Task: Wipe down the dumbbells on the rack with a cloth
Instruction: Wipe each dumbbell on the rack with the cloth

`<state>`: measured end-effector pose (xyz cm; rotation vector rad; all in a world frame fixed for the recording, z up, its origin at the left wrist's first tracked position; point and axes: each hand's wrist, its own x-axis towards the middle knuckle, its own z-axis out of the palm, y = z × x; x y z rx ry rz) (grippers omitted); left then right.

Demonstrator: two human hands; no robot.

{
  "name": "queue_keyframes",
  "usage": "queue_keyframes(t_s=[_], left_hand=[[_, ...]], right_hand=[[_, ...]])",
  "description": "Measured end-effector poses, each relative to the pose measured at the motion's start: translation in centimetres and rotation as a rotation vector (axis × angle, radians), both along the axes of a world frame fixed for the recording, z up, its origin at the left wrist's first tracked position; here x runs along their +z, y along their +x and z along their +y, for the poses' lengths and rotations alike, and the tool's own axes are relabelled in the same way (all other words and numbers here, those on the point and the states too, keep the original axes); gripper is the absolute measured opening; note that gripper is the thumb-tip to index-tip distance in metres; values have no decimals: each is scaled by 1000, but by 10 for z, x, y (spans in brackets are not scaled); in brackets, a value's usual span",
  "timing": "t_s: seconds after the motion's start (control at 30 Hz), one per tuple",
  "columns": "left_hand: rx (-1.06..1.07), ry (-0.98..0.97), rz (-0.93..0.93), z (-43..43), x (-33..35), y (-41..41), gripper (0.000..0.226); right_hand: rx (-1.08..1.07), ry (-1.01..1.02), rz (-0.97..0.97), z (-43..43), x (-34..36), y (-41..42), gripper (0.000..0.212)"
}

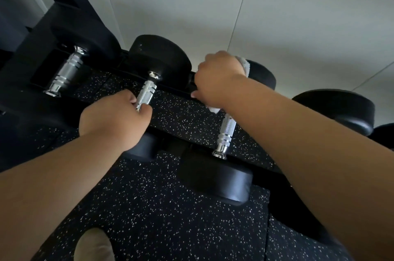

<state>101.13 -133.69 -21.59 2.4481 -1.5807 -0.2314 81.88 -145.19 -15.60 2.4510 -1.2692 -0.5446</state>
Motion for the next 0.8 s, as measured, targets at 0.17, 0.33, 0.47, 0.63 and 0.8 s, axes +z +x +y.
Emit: queue_keyframes(t_s=[0.17, 0.33, 0.47, 0.63, 0.8], left_hand=[[13, 3, -5, -1, 1, -1, 35], [16, -7, 10, 1, 3, -3, 32], [12, 3, -7, -1, 2, -3, 28], [14, -5, -16, 0, 2, -4, 26], [15, 10, -49, -3, 0, -2, 33]], right_hand=[[-169, -99, -546, 0, 1, -78, 57], [-519, 41, -1239, 28, -33, -134, 55], [-408, -128, -1142, 12, -35, -108, 45], [-241, -217, -1212, 9, -46, -112, 40], [-1125, 137, -1808, 15, -69, -115, 42]])
